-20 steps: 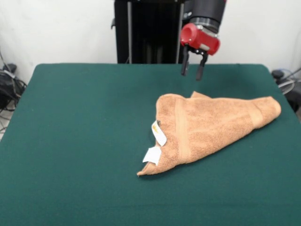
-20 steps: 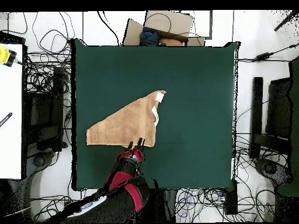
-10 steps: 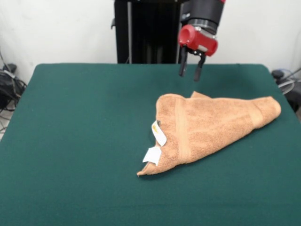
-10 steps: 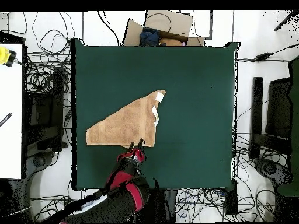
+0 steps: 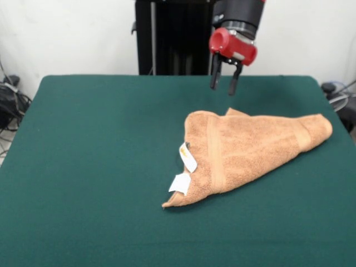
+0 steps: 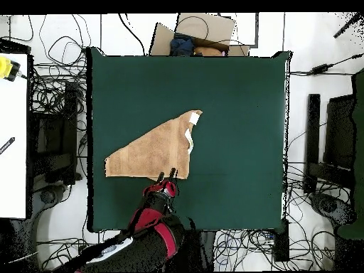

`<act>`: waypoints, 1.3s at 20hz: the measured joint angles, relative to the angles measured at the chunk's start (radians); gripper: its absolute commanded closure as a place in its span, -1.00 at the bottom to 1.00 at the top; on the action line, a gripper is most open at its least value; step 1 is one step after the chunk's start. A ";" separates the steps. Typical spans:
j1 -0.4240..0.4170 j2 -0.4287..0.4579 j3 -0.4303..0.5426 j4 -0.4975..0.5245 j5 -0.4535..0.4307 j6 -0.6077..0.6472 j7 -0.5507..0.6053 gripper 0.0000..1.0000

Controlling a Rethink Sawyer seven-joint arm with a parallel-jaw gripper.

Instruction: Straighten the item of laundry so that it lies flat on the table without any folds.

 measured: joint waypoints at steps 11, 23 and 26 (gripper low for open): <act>-0.009 -0.037 0.000 0.000 0.000 0.000 0.000 -1.00; -0.078 -0.036 0.000 0.000 -0.005 0.000 0.000 -1.00; -0.096 -0.031 0.000 0.000 -0.005 0.000 0.000 -1.00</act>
